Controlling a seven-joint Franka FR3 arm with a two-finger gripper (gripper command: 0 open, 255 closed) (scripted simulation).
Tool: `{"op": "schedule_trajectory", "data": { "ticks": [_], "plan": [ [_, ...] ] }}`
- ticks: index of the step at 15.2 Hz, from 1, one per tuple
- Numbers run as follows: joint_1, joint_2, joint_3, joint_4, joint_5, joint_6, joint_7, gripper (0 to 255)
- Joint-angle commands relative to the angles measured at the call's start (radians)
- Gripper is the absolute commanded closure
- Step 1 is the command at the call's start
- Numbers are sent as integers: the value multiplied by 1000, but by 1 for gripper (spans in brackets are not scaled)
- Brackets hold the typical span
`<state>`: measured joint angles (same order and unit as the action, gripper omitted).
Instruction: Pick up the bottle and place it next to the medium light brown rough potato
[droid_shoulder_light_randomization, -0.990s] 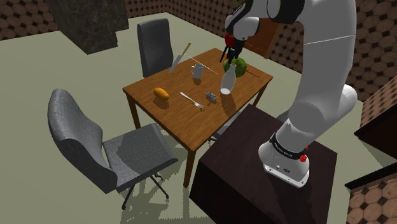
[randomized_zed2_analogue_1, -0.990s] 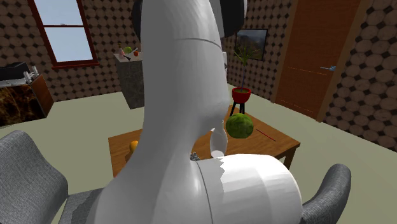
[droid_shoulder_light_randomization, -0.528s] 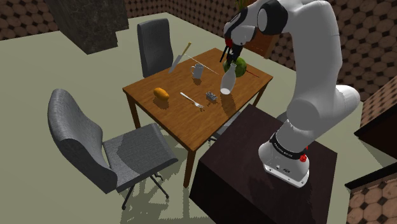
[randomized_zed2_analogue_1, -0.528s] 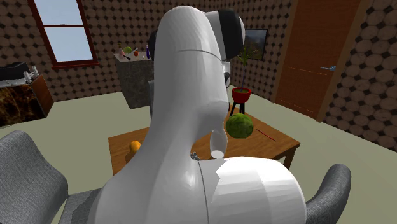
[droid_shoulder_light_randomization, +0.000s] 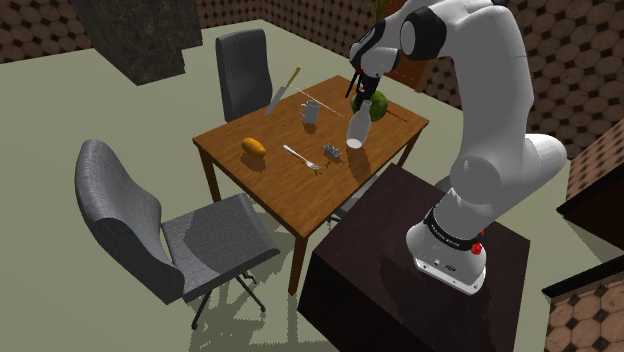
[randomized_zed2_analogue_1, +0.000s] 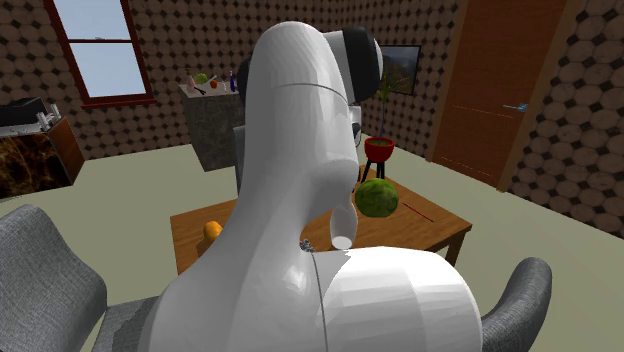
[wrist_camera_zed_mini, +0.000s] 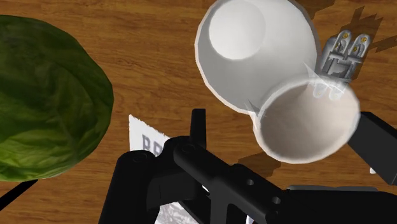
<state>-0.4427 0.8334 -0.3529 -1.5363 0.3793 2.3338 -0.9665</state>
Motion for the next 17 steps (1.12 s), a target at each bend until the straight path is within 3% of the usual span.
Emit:
{"op": "schedule_trajectory", "data": {
  "ticks": [1,4,5,17],
  "plan": [
    [0,0,0,-1,0,2,0,0],
    [0,0,0,-1,0,1,0,0],
    [0,0,0,-1,0,1,0,255],
    [6,-28,-9,-8,-8,-20,4,255]
  ]
}}
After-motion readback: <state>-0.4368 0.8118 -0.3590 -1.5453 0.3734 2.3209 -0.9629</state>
